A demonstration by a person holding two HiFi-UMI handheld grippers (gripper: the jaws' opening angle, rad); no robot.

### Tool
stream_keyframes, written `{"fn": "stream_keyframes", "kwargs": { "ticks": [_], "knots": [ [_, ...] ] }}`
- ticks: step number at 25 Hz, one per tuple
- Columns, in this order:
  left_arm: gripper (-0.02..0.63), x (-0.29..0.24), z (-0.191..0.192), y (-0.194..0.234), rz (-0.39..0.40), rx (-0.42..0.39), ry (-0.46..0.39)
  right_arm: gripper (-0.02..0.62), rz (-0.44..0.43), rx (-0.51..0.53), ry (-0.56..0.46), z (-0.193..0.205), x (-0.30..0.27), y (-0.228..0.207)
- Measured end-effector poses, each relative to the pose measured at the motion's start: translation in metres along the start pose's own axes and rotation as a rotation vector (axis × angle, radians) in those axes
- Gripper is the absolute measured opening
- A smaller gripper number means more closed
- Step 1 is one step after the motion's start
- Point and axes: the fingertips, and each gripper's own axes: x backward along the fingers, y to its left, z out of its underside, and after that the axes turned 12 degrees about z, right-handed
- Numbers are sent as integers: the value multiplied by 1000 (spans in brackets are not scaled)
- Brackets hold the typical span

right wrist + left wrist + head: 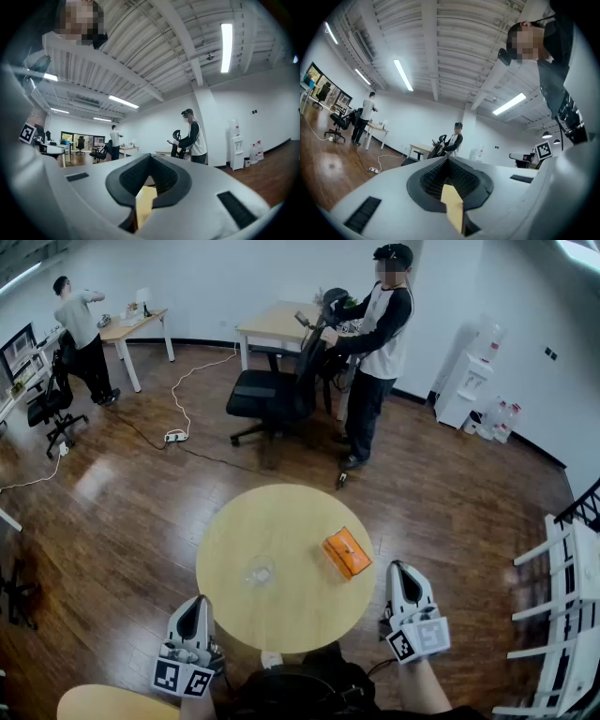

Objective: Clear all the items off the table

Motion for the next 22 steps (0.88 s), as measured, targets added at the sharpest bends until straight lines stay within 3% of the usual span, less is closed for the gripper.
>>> {"fn": "stream_keyframes", "kwargs": {
  "ticks": [6, 8, 12, 15, 22],
  "knots": [
    [2, -30, 34, 11, -3, -61, 101, 6, -56, 26, 48, 21, -23, 12],
    [2, -32, 58, 23, -45, -66, 127, 6, -87, 19, 74, 31, -29, 18],
    [120, -44, 137, 49, -128, -64, 273, 6, -126, -7, 133, 54, -39, 18],
    [120, -54, 178, 49, -159, -68, 332, 6, -147, -16, 168, 71, -43, 9],
    [121, -66, 220, 71, -259, -80, 438, 6, -203, -17, 317, 107, -57, 18]
  ]
}}
